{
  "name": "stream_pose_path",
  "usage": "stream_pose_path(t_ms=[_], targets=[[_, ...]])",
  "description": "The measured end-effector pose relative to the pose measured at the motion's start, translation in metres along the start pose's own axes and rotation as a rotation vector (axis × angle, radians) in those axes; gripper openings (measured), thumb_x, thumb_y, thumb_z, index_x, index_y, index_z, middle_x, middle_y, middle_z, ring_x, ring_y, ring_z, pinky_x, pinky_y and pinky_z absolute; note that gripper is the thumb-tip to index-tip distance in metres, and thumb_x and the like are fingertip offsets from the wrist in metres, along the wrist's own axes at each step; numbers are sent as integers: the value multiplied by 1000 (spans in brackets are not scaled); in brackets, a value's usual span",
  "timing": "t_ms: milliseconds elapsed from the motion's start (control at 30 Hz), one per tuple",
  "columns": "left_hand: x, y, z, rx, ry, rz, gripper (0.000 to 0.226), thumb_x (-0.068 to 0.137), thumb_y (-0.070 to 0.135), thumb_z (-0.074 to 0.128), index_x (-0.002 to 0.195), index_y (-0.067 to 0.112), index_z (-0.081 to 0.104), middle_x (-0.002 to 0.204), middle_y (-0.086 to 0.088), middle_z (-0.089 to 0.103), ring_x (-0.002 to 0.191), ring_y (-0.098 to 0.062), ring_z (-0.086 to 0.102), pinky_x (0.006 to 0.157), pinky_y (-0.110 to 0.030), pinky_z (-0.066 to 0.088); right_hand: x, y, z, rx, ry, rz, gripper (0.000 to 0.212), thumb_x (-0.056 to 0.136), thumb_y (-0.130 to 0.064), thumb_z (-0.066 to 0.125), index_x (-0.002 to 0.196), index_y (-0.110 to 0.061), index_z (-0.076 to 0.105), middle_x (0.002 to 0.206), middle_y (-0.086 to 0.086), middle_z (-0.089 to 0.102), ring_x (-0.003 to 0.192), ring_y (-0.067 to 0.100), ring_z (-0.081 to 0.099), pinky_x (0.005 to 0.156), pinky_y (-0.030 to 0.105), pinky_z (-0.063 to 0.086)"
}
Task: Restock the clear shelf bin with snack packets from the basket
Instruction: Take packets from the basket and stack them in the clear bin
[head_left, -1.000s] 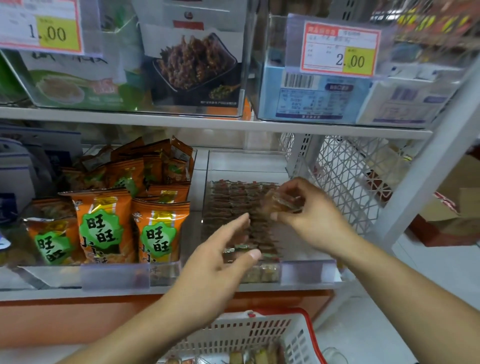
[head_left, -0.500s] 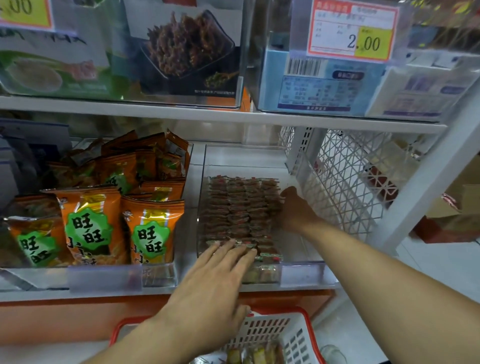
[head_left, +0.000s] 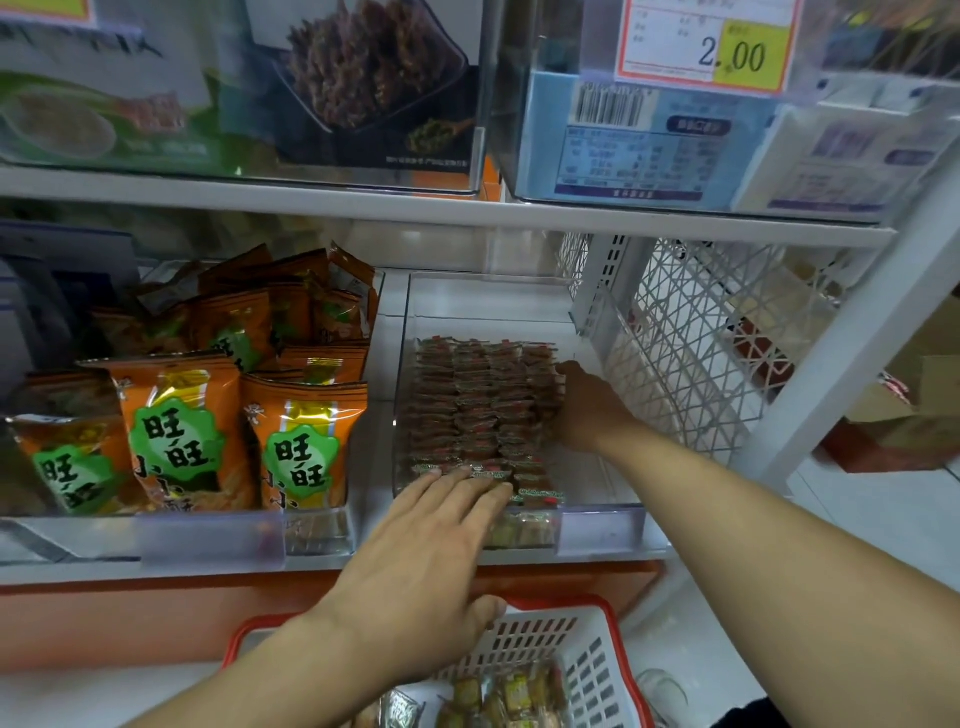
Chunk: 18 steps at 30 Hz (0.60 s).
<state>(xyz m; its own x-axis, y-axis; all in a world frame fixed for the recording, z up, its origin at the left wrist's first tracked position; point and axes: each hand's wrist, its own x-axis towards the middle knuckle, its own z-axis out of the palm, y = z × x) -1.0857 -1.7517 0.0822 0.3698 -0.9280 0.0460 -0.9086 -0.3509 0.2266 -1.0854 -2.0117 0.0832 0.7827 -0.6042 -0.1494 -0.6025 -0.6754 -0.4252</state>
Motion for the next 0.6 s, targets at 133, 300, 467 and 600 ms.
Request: stream_pose_path(t_ms=[133,300,467,600], targets=[[-1,1,1,22,8,-3,96,94,62,52,162,31,-8,170,9,6,154,-9,-2,110,-22,-23,-11,-8,-8,-73,-6,-4,70,91,-5,63,152,-13,28,141,20,43,128,40,52,101,42,48],[-9,1,-4,32,40,28,102,94,55,57,162,18,-9,171,3,5,156,-13,-7,125,-30,-12,-55,-44,-31,-249,301,-298,42,87,2,57,125,-15,55,117,11,59,103,33,64,79,34,50],[-46,3,2,-5,143,44,99,90,44,67,163,9,9,169,-5,17,158,-19,3,128,-33,5,-136,-47,-20,303,461,-840,15,86,-6,65,97,-15,64,85,-6,64,75,4,60,70,18,48],[-82,-6,40,-78,131,64,77,86,37,67,153,13,38,154,-4,42,150,-24,29,125,-37,24,-177,4,43,163,191,-919,13,85,-10,63,94,-19,63,91,-8,59,79,7,54,70,20,45]])
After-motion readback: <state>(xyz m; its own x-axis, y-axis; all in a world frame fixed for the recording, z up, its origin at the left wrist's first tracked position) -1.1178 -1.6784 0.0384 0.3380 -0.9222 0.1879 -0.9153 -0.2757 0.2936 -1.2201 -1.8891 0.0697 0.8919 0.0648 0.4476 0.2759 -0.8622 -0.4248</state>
